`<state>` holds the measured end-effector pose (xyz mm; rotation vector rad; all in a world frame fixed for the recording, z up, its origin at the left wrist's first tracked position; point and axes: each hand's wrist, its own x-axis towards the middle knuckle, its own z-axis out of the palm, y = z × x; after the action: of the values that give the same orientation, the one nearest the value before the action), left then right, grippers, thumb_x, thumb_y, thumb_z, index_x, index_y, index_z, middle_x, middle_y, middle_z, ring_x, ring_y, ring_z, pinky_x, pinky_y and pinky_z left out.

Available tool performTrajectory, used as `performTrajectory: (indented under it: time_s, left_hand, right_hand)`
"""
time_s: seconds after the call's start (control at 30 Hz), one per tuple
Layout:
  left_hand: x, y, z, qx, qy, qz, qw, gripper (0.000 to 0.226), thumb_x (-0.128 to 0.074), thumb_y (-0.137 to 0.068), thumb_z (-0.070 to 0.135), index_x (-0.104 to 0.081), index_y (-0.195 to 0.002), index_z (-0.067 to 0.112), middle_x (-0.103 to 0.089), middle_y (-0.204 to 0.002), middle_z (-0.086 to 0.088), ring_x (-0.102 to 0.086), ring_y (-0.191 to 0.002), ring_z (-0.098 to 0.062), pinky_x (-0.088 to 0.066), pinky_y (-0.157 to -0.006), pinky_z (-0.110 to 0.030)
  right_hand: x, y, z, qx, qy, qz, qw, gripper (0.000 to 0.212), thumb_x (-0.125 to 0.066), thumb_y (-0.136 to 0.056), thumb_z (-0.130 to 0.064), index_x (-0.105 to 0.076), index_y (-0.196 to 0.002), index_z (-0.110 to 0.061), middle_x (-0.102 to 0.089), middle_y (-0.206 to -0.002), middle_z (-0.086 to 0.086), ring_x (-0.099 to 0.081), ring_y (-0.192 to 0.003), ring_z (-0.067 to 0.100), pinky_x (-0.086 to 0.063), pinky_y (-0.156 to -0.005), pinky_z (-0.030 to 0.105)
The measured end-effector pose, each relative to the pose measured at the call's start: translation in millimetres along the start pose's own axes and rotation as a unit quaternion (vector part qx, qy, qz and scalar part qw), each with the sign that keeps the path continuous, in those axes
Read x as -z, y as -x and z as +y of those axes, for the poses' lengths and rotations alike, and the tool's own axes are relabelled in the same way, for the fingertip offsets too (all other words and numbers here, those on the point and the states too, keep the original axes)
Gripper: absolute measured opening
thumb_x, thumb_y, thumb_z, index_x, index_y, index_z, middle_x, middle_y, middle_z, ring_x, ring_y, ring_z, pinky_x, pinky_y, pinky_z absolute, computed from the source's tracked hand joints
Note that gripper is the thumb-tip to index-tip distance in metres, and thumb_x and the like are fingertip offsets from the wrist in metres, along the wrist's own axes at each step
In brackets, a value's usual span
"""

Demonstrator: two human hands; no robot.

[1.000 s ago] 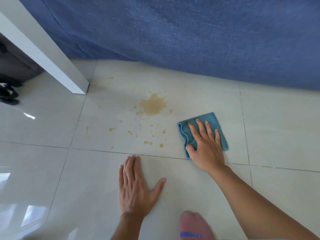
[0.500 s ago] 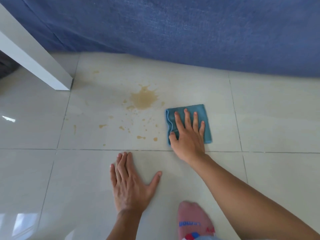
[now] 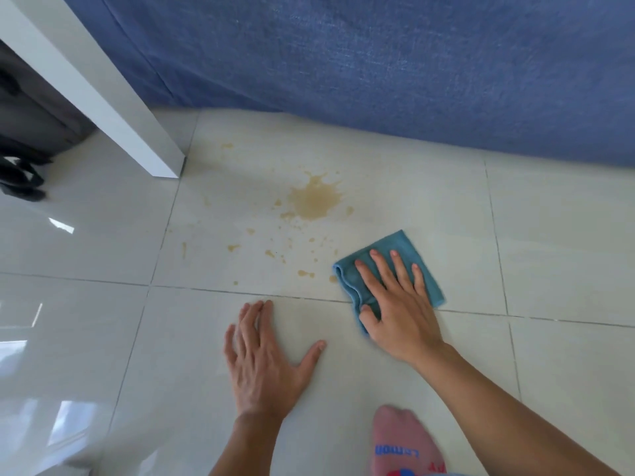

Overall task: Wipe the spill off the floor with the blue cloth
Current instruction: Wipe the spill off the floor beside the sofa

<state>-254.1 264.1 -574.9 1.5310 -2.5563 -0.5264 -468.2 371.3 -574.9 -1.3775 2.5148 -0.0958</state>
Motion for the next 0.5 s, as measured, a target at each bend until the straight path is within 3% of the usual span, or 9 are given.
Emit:
performTrajectory:
  time_s: [0.1,0.17,0.33,0.5]
  left_hand:
    - [9,-14,-22,0.072,-0.019,0.015,0.997,0.124,-0.048,-0.063,0.092,-0.026,-0.150,0.008,-0.031,-0.157,-0.011,-0.014,-0.152,-0.025,-0.006,-0.121,-0.043]
    - [10,-21,-32,0.074,-0.034,0.001,0.997,0.130,-0.046,-0.061,0.095,-0.021,-0.153,0.006,-0.026,-0.159,-0.011,-0.007,-0.154,-0.023,-0.003,-0.122,-0.043]
    - [11,-23,-32,0.073,-0.036,-0.014,0.997,0.132,-0.044,-0.063,0.097,-0.016,-0.154,0.006,-0.022,-0.160,-0.010,-0.003,-0.155,-0.021,-0.003,-0.123,-0.045]
    - [12,-23,-30,0.078,-0.043,0.000,0.996,0.129,-0.043,-0.065,0.096,-0.018,-0.153,0.006,-0.024,-0.159,-0.009,-0.007,-0.155,-0.021,0.000,-0.123,-0.041]
  right_hand:
    - [4,-31,-9,-0.067,-0.015,0.006,0.998,0.076,-0.032,-0.090,-0.050,-0.013,-0.162,-0.034,-0.005,-0.172,-0.002,0.010,-0.158,0.025,0.008,-0.125,0.052]
    - [2,-44,-27,-0.066,-0.031,0.001,0.997,0.075,-0.031,-0.091,-0.048,-0.010,-0.162,-0.035,0.000,-0.173,-0.002,0.014,-0.157,0.026,0.014,-0.124,0.051]
    - [4,-29,-16,0.022,-0.013,-0.043,0.999,0.073,-0.026,-0.090,-0.047,-0.011,-0.161,-0.038,0.000,-0.172,-0.008,0.016,-0.157,0.018,0.015,-0.124,0.045]
    - [12,-70,-37,-0.040,-0.030,-0.026,0.998,0.078,-0.023,-0.087,-0.048,-0.005,-0.162,-0.036,0.006,-0.172,-0.004,0.017,-0.156,0.024,0.018,-0.121,0.049]
